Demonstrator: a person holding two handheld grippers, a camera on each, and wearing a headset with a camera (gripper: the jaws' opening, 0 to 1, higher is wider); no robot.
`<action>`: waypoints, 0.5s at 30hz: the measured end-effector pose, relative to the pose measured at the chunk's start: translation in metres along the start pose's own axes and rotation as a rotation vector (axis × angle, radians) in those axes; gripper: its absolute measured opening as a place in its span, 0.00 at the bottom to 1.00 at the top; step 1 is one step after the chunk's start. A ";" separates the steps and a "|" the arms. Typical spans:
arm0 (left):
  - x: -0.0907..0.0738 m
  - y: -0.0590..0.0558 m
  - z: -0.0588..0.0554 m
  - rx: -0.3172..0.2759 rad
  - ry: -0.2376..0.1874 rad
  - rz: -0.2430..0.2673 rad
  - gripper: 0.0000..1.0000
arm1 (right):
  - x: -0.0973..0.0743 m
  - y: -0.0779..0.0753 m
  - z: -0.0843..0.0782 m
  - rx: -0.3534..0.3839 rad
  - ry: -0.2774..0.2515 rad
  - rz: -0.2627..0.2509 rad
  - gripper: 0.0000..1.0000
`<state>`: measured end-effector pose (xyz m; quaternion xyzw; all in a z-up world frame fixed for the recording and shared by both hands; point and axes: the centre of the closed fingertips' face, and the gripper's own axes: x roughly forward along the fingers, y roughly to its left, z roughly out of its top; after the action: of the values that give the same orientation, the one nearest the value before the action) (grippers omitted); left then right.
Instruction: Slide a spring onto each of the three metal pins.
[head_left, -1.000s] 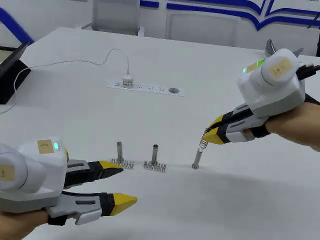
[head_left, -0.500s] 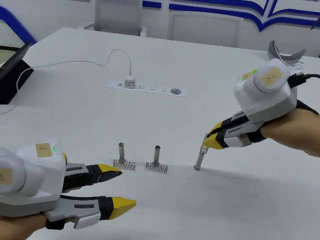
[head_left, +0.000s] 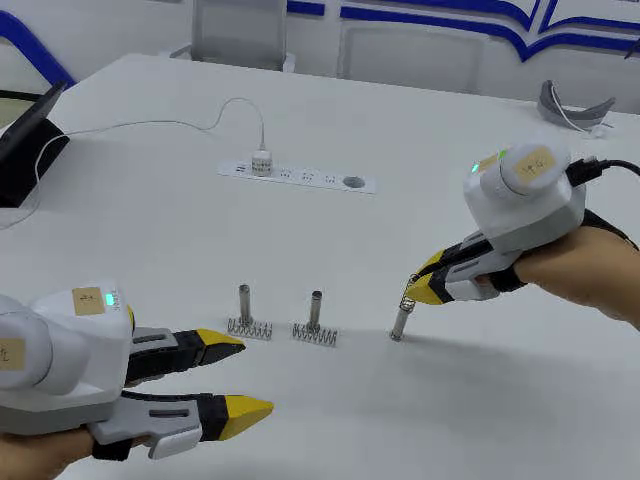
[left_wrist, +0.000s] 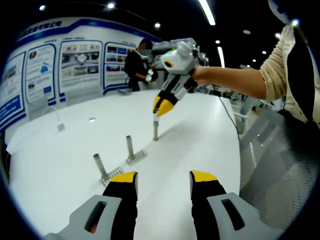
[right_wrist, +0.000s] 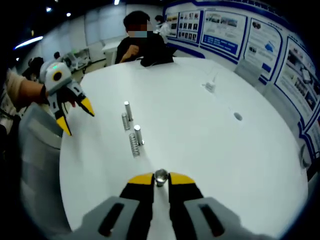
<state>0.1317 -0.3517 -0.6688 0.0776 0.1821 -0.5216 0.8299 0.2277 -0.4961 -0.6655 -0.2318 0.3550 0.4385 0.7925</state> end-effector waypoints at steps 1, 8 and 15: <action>0.000 0.000 0.000 0.000 0.000 0.000 0.42 | 0.001 0.000 -0.001 0.003 0.001 0.000 0.12; 0.000 0.000 0.000 -0.001 0.000 0.001 0.42 | 0.013 -0.001 -0.009 0.026 0.008 0.003 0.12; 0.000 0.000 0.000 -0.002 0.000 0.002 0.42 | 0.023 -0.001 -0.017 0.047 0.014 0.003 0.12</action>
<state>0.1319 -0.3520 -0.6691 0.0768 0.1825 -0.5208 0.8304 0.2306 -0.4961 -0.6939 -0.2155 0.3713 0.4296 0.7945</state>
